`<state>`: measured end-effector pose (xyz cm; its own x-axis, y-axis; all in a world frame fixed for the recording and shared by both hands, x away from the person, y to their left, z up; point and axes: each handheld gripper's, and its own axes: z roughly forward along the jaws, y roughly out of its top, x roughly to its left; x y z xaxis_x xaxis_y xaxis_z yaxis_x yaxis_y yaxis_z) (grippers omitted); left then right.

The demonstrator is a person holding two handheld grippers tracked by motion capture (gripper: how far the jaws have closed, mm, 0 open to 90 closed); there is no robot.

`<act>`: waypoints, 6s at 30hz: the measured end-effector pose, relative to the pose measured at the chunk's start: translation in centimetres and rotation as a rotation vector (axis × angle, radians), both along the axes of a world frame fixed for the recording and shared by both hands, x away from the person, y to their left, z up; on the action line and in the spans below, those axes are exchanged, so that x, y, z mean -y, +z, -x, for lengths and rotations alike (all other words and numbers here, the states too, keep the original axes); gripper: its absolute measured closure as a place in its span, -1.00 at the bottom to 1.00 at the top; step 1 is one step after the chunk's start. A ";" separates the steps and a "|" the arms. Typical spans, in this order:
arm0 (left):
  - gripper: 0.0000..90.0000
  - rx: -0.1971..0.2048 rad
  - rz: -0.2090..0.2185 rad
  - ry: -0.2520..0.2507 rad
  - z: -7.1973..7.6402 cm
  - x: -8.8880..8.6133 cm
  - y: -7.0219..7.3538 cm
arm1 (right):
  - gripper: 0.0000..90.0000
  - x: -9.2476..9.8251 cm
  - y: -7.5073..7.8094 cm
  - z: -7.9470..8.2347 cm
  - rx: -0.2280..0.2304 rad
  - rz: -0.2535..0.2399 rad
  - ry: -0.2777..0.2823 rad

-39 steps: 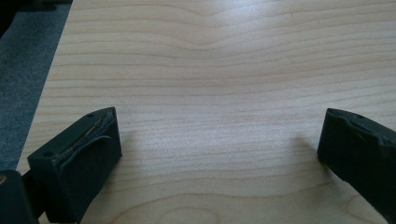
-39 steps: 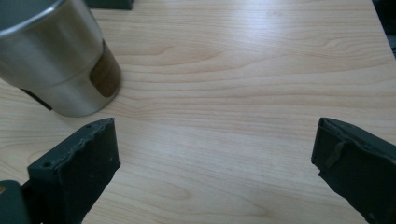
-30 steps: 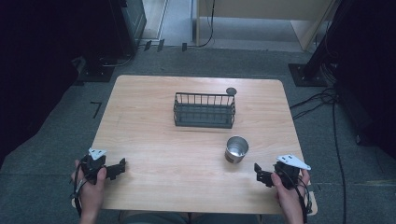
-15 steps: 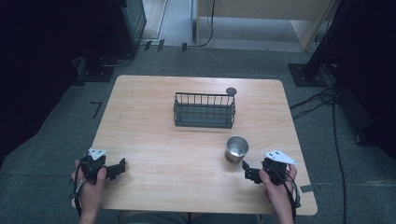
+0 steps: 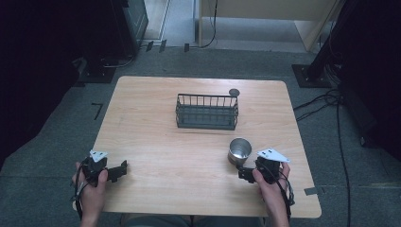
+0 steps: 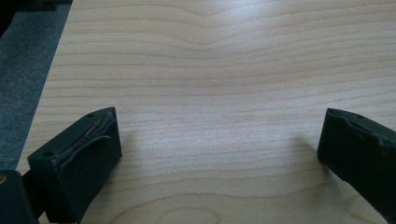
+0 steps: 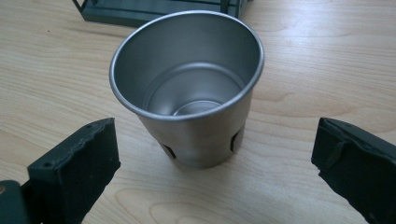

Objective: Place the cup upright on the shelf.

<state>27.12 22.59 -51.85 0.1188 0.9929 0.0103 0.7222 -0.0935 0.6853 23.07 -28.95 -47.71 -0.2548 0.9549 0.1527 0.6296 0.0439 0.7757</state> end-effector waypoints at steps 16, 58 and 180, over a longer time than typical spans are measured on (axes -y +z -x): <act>-1.00 0.000 0.000 0.000 0.0 0.0 0.0 | -0.99 -2.0 -0.4 -1.8 -0.007 0.005 0.001; -1.00 0.000 -0.001 -0.001 0.0 0.0 0.0 | -0.62 -3.8 -0.3 -4.0 0.009 0.055 -0.075; -1.00 0.001 0.002 0.001 -0.1 0.0 0.0 | -0.61 -10.7 5.8 -21.5 0.019 0.070 -0.019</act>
